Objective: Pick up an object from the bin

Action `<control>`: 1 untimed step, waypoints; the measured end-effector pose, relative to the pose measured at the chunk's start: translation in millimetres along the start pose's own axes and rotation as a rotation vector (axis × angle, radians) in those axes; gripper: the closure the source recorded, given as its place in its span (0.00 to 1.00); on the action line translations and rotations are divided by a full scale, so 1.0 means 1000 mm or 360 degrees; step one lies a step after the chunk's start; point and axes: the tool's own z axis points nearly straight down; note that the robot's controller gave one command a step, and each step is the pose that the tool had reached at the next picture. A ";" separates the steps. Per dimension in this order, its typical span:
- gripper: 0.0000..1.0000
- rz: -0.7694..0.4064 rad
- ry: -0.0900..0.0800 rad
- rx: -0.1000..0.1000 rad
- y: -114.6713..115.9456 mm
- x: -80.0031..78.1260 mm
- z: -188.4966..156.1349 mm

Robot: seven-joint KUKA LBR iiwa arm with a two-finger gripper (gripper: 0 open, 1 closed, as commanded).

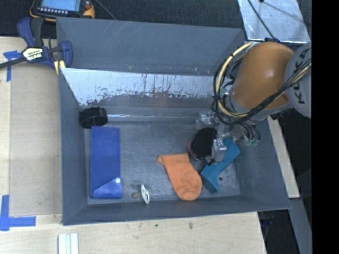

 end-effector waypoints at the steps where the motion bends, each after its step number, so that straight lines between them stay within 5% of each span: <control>1: 0.00 -0.0057 -0.0009 0.0007 -0.031 0.008 -0.033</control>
Offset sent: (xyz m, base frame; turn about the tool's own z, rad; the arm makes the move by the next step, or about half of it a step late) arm 0.0507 0.0187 -0.0174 -0.0517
